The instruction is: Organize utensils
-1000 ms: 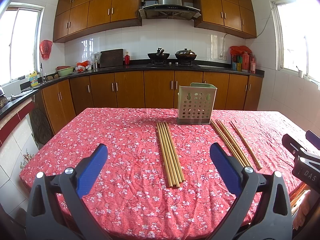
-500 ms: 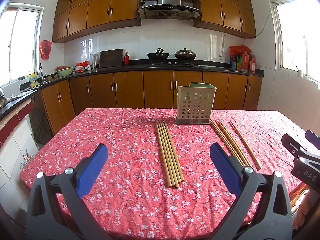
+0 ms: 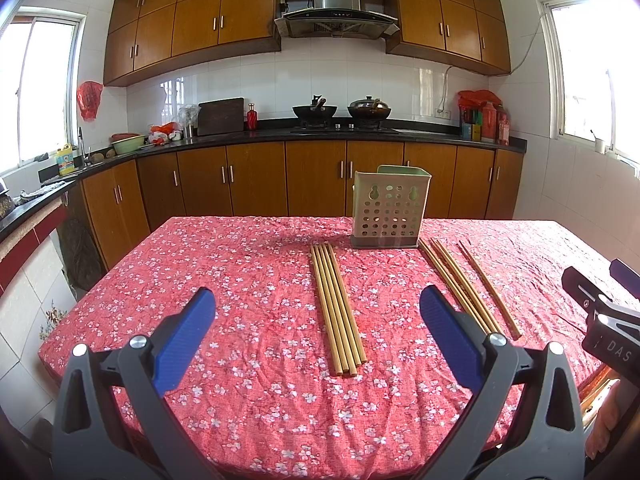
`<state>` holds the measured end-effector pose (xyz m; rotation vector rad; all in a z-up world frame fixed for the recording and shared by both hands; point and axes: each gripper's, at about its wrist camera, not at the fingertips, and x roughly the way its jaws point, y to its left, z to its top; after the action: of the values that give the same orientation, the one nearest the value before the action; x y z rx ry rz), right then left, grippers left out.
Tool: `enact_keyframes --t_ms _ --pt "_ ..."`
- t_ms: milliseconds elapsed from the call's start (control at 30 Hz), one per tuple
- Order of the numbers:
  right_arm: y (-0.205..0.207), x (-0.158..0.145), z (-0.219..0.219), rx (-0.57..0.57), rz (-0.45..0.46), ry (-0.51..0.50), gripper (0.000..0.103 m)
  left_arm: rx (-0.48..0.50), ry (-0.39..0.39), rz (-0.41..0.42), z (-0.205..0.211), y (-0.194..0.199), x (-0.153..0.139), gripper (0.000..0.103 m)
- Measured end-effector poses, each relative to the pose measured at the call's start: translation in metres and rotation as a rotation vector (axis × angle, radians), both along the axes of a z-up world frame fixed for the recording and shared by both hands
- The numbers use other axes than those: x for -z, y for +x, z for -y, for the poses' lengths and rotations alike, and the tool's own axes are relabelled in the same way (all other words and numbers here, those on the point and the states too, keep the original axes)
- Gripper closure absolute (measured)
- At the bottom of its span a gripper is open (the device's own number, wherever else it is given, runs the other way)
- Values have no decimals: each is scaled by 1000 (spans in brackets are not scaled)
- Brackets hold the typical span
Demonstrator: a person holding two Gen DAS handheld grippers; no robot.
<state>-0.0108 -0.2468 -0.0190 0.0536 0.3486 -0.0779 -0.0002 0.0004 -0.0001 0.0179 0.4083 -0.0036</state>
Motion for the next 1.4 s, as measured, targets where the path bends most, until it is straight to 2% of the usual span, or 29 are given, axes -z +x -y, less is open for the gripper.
enact_keyframes --t_ms 733,800,967,1067,1267,1400 --pt "0 1 2 5 -6 6 2 -7 1 -5 -2 0 0 4" --pt "1 -4 4 6 -17 13 2 -15 5 -10 -4 3 1 4" --pt "22 12 25 25 -70 45 2 -30 7 -37 -10 20 11 4" --pt "40 22 38 59 -136 45 12 -45 7 -78 -17 34 18 4" --pt "94 54 57 61 -361 86 48 -93 12 -188 -33 72 41 4" --pt "123 75 54 7 -481 143 68 -96 6 -238 -34 89 51 12"
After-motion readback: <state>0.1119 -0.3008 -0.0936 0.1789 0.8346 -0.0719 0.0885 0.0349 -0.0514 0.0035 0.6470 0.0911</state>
